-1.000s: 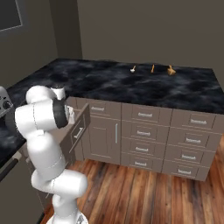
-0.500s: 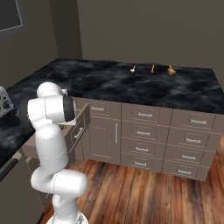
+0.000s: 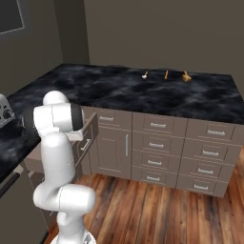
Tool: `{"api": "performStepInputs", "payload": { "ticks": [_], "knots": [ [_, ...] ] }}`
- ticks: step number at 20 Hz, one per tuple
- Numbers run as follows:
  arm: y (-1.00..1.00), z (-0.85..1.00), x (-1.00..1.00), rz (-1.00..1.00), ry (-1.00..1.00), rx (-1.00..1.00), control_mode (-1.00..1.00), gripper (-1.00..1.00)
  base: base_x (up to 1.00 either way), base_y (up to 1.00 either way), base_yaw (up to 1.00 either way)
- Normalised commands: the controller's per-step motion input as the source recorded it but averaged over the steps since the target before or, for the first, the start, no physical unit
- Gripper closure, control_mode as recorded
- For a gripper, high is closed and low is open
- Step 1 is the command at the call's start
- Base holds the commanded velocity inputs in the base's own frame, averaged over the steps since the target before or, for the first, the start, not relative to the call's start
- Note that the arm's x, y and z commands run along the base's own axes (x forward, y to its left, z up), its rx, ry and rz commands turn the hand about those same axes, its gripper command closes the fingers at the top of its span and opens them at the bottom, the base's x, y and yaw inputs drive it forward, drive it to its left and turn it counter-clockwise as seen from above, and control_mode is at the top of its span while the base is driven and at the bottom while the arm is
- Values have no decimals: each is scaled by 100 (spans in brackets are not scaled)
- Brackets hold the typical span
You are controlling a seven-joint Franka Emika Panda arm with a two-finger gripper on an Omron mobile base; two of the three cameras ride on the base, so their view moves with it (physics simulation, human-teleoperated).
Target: Pick up the metallic utensils from the counter and place them in the open drawer. Make sure not to pick up any wooden utensils.
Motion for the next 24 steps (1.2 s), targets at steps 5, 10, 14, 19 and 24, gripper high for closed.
{"api": "performStepInputs", "payload": {
  "ticks": [5, 10, 14, 19, 24],
  "knots": [
    [11, -8, 2, 1, -3, 0, -100, 100, 0, 0, 0],
    [11, -12, 2, 0, -3, 0, -100, 100, 0, 0, 0],
    [11, 0, 12, 0, -7, 0, -100, 100, 0, 0, 0],
    [6, -6, 17, 0, -6, 0, -100, 100, 0, 0, 0],
    [0, -45, 0, 0, 0, 0, -100, 100, 0, 0, 0]
  ]
}}
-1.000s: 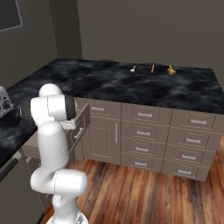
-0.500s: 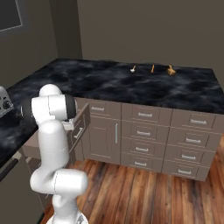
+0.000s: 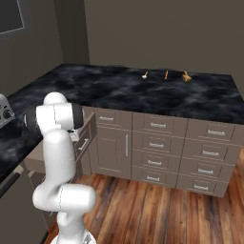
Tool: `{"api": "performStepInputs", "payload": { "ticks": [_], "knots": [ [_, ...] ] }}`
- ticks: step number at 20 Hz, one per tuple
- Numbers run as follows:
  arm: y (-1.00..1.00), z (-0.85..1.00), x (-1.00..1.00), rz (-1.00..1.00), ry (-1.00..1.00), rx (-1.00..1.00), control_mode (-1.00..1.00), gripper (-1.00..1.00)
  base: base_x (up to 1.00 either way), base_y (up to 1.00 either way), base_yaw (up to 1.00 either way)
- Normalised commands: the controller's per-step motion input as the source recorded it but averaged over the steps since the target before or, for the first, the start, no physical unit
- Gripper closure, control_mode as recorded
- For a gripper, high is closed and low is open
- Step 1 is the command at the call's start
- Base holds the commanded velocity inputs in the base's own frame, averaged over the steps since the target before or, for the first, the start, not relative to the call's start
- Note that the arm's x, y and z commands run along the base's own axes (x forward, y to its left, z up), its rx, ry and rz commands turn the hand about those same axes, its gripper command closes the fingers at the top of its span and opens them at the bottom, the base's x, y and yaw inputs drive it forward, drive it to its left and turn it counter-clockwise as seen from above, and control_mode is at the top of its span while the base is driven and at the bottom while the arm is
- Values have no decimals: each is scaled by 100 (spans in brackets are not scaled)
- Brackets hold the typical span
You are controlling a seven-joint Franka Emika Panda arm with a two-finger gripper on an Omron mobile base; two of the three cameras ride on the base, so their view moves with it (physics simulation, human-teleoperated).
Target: Pick up the metallic utensils from the counter and place them in the open drawer. Make sure not to pick up any wooden utensils.
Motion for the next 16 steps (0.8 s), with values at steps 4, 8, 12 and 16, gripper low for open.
{"api": "performStepInputs", "payload": {
  "ticks": [4, 8, 12, 16],
  "knots": [
    [-1, -32, 0, -2, 0, 0, -100, 100, 0, 0, 0],
    [-11, -1, -7, -1, 0, 0, -100, 100, 0, 0, 0],
    [-56, -6, -31, -3, 0, 1, -100, 100, 0, 0, 0],
    [-81, -18, -29, -4, 0, 4, -100, 100, 0, 0, 0]
  ]
}}
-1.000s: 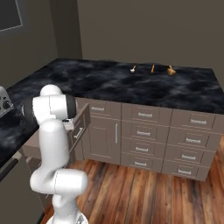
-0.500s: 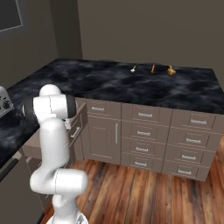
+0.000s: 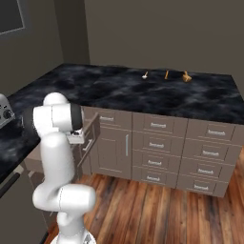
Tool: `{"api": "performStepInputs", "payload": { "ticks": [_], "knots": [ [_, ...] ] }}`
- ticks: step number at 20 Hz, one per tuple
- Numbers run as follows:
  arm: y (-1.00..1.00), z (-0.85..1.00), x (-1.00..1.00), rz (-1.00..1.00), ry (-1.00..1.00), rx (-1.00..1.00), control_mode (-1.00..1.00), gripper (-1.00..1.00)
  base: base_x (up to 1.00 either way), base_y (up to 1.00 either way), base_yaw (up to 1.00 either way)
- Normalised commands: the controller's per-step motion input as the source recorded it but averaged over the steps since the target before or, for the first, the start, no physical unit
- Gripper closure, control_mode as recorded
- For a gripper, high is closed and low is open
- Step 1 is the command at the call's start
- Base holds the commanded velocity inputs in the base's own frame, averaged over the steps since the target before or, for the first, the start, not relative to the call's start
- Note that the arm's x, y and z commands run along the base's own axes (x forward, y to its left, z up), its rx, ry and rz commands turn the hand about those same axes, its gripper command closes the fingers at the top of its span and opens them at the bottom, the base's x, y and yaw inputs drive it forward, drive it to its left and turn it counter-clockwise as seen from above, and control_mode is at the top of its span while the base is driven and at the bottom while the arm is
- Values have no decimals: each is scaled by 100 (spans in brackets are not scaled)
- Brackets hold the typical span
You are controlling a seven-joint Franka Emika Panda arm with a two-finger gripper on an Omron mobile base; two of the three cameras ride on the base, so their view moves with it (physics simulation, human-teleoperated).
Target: Pick up the metallic utensils from the counter and place them in the open drawer. Make sure not to pick up any wooden utensils.
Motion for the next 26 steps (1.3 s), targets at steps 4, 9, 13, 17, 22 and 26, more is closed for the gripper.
{"api": "performStepInputs", "payload": {
  "ticks": [4, 9, 13, 17, 22, 26],
  "knots": [
    [-86, -25, -18, -3, 0, 5, -100, 100, 0, 0, 0],
    [-91, -27, -8, -2, 0, 5, -100, 100, 0, 0, 0],
    [-100, -11, -4, 0, 0, 5, -100, 100, 0, 0, 0],
    [-100, 0, 0, 0, 0, 4, -100, 100, 0, 0, 0],
    [-100, 0, 0, 0, 1, 5, -100, 100, 0, 0, 0],
    [-100, 0, 0, 0, 2, 4, -100, 100, 0, 0, 0]
  ]
}}
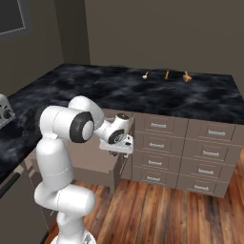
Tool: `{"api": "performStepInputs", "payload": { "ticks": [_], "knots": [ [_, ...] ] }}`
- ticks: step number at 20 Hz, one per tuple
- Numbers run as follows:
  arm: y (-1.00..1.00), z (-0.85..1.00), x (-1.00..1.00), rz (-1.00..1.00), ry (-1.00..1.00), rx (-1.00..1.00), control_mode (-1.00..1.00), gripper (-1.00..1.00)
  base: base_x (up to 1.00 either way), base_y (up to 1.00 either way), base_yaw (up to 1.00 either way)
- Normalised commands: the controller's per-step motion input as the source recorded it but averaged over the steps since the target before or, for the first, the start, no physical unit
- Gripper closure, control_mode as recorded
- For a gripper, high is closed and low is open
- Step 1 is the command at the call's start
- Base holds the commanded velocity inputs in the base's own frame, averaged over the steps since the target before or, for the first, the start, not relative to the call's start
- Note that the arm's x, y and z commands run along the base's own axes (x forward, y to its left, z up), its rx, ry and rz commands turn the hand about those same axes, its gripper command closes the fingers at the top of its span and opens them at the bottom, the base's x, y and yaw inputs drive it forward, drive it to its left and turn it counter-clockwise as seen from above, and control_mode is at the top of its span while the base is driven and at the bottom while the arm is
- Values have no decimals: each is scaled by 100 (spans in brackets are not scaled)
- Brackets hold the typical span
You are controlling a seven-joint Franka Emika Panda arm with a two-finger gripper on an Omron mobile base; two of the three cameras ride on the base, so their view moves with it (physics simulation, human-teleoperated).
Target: Pick up the metallic utensils from the counter and place them in the open drawer. Make sure not to pick up any wooden utensils.
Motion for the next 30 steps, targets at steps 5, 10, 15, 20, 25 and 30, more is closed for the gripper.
{"api": "performStepInputs", "payload": {
  "ticks": [5, 10, 15, 20, 25, 30],
  "knots": [
    [-91, 14, 0, 0, 1, 3, -100, 100, 0, 0, 0],
    [-11, 98, 0, 8, 0, 2, -100, 100, 0, 0, 0],
    [64, 96, 0, 12, 0, 0, -100, 100, 0, 0, 0],
    [100, 9, 5, 5, 9, -6, -100, 100, 0, 0, 0],
    [100, -56, 76, 0, 21, -9, -100, 100, 0, 0, 0],
    [65, -53, 91, 0, 23, -4, -100, 100, 0, 0, 0]
  ]
}}
